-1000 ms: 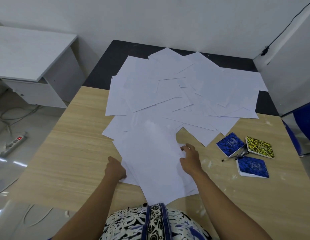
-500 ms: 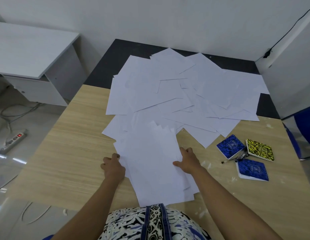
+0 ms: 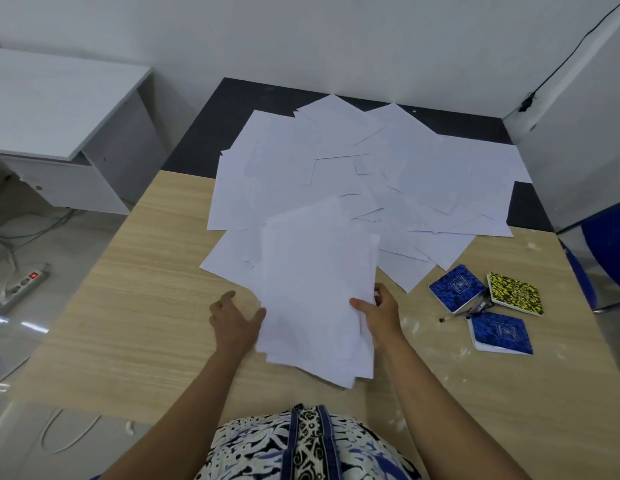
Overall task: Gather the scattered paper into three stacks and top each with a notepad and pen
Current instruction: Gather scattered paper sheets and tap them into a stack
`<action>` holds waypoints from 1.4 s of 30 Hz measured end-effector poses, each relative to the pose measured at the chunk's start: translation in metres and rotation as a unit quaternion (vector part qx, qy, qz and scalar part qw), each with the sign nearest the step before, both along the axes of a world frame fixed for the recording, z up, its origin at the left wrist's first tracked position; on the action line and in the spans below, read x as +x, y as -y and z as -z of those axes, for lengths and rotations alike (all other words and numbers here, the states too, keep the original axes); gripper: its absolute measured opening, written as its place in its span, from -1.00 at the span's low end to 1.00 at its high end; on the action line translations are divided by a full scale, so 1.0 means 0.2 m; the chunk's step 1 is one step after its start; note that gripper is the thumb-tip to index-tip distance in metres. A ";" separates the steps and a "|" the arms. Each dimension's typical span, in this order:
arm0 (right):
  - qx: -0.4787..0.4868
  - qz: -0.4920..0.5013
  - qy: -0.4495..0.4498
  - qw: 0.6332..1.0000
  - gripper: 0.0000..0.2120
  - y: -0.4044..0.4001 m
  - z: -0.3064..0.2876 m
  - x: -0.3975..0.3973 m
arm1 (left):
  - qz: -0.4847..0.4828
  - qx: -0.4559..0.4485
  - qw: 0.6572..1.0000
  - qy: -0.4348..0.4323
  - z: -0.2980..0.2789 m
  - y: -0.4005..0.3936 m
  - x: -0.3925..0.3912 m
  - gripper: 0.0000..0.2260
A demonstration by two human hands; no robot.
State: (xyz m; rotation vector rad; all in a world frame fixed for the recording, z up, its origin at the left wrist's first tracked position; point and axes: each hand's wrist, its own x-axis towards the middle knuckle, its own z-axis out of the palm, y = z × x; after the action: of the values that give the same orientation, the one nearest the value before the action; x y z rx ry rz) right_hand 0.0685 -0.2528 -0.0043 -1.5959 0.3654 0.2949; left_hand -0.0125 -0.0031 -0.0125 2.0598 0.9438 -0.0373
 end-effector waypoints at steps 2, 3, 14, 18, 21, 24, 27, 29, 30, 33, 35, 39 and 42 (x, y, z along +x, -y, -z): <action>0.044 0.037 -0.031 0.998 -0.69 0.01 0.02 -0.01 | -0.032 -0.101 0.994 0.011 -0.01 0.01 0.02 -0.27; 0.039 0.036 -0.049 0.997 -0.65 0.01 0.04 -0.02 | -0.041 -0.161 0.986 0.001 -0.02 0.01 0.03 -0.27; -0.244 -0.085 -0.045 0.965 -0.69 0.05 0.11 -0.11 | 0.065 -0.257 0.961 -0.082 -0.02 0.01 -0.01 -0.80; -0.171 -0.023 0.011 0.985 -0.81 0.04 0.04 -0.13 | 0.105 -0.271 0.951 -0.103 -0.03 0.02 0.00 -0.81; -0.118 0.069 0.005 0.991 -0.88 0.03 0.01 -0.13 | 0.086 -0.282 0.952 -0.078 -0.03 0.03 0.02 -0.77; -0.136 0.120 -0.028 0.983 -0.81 0.04 0.03 -0.15 | 0.080 -0.255 0.962 -0.059 -0.01 0.03 0.03 -0.70; -0.179 0.096 -0.030 0.979 -0.78 0.07 0.04 -0.17 | 0.056 -0.247 0.965 -0.064 0.01 0.02 0.02 -0.70; -0.166 0.082 -0.058 0.981 -0.52 0.08 0.03 -0.19 | 0.046 -0.242 0.967 -0.066 0.02 0.02 0.02 -0.70; -0.157 0.063 -0.079 0.982 -0.48 0.08 0.03 -0.19 | 0.042 -0.229 0.970 -0.070 0.02 0.02 0.02 -0.69; -0.192 -0.033 -0.135 0.972 -0.64 0.08 0.06 -0.20 | 0.050 -0.170 0.979 -0.101 0.02 0.03 0.02 -0.64; -0.250 -0.056 -0.134 0.957 -0.87 0.06 0.07 -0.20 | 0.072 -0.127 0.979 -0.144 0.01 0.04 0.04 -0.57; -0.271 -0.001 -0.090 0.959 -0.70 0.04 0.04 -0.20 | 0.070 -0.032 0.977 -0.197 0.00 0.05 0.06 -0.44; -0.218 0.004 -0.100 0.971 -0.82 0.04 0.02 -0.16 | 0.067 -0.052 0.981 -0.171 0.02 0.04 0.07 -0.53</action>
State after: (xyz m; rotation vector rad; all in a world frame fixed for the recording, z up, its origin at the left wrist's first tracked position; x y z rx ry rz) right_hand 0.0360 -0.2601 -0.0083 -2.0016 0.6237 0.3895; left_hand 0.0016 -0.0115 -0.0158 2.0522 0.9810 -0.5179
